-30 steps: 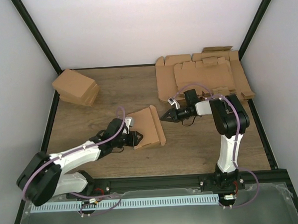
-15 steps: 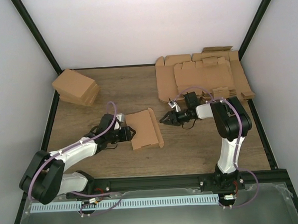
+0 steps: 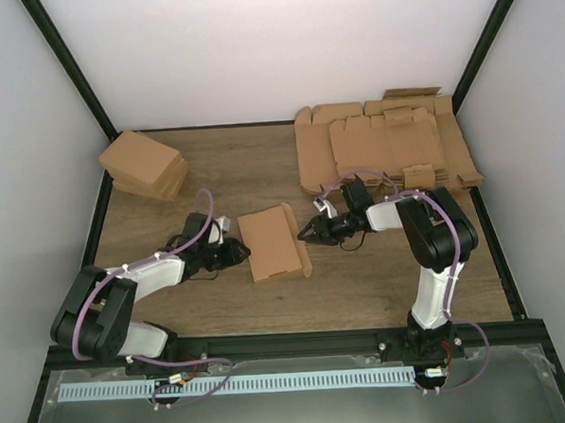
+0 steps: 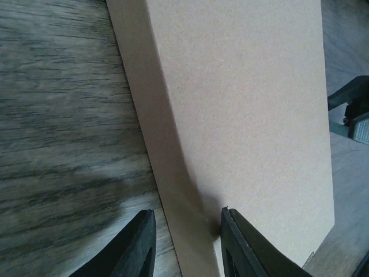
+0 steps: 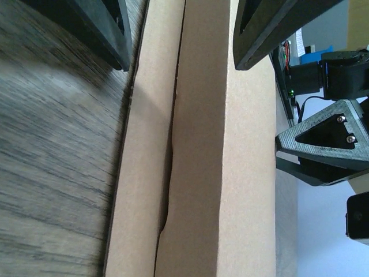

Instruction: Fold the paper box

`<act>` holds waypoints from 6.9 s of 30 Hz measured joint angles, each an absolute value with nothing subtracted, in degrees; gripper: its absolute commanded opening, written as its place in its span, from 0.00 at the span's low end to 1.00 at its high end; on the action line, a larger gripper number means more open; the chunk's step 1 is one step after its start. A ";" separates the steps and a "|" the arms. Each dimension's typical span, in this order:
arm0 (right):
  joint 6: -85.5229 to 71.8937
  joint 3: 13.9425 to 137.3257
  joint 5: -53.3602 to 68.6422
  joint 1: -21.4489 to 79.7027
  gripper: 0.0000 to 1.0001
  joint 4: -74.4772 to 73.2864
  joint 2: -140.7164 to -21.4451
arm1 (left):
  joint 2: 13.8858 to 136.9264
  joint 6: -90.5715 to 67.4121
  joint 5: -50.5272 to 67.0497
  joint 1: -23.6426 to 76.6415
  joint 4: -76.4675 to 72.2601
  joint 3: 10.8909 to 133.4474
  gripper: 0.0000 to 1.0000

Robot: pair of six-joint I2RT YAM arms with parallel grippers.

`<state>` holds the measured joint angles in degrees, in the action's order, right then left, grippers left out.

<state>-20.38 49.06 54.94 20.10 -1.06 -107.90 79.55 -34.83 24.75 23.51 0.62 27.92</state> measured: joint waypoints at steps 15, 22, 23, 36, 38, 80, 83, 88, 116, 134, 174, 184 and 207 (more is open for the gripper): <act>-24.18 47.05 54.04 20.71 0.53 0.99 -105.84 | 80.27 -36.07 36.40 16.14 -9.32 22.31 0.06; -24.95 47.77 54.54 22.52 0.21 0.23 -105.84 | 80.18 -35.53 36.60 16.10 -9.63 22.13 0.07; -25.17 48.25 54.76 22.98 0.17 -0.12 -105.82 | 80.18 -35.48 36.62 16.10 -9.61 22.13 0.09; -20.05 56.01 55.53 26.02 0.55 -9.21 -101.34 | 76.31 -35.05 36.32 16.40 -3.92 21.67 0.16; -18.96 57.89 55.55 27.35 0.56 -10.63 -101.27 | 76.20 -35.20 36.32 16.60 -3.68 21.61 0.16; 0.38 76.31 2.07 49.82 0.35 -57.89 -86.59 | 52.03 -27.68 19.81 18.79 15.79 36.21 0.75; 0.89 73.67 2.20 49.76 0.35 -58.30 -83.74 | 52.27 -26.35 20.01 18.79 15.73 37.23 0.75; 3.01 73.28 1.91 49.76 0.36 -58.15 -86.56 | 51.42 -24.84 19.73 18.79 15.75 37.93 0.75; 11.60 73.67 3.42 49.76 0.39 -55.37 -92.82 | 68.79 -0.08 37.52 18.81 5.69 40.56 0.64; 12.88 73.71 4.60 49.78 0.35 -54.63 -92.84 | 72.99 4.69 39.40 20.64 12.43 44.18 0.11; 9.78 75.40 4.47 50.09 0.34 -51.18 -92.95 | 65.63 -4.34 27.83 27.81 9.87 40.32 0.08; 8.45 75.40 4.49 50.09 0.34 -50.98 -92.95 | 65.63 -11.81 22.90 31.11 7.20 40.01 0.08; 9.43 75.40 4.51 50.09 0.34 -51.75 -92.99 | 64.79 -5.15 16.23 33.65 7.14 37.63 0.04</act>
<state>9.43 75.40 4.51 50.09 -51.75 -92.99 64.79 -5.15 16.23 33.65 7.14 37.63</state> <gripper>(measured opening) 0.350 0.041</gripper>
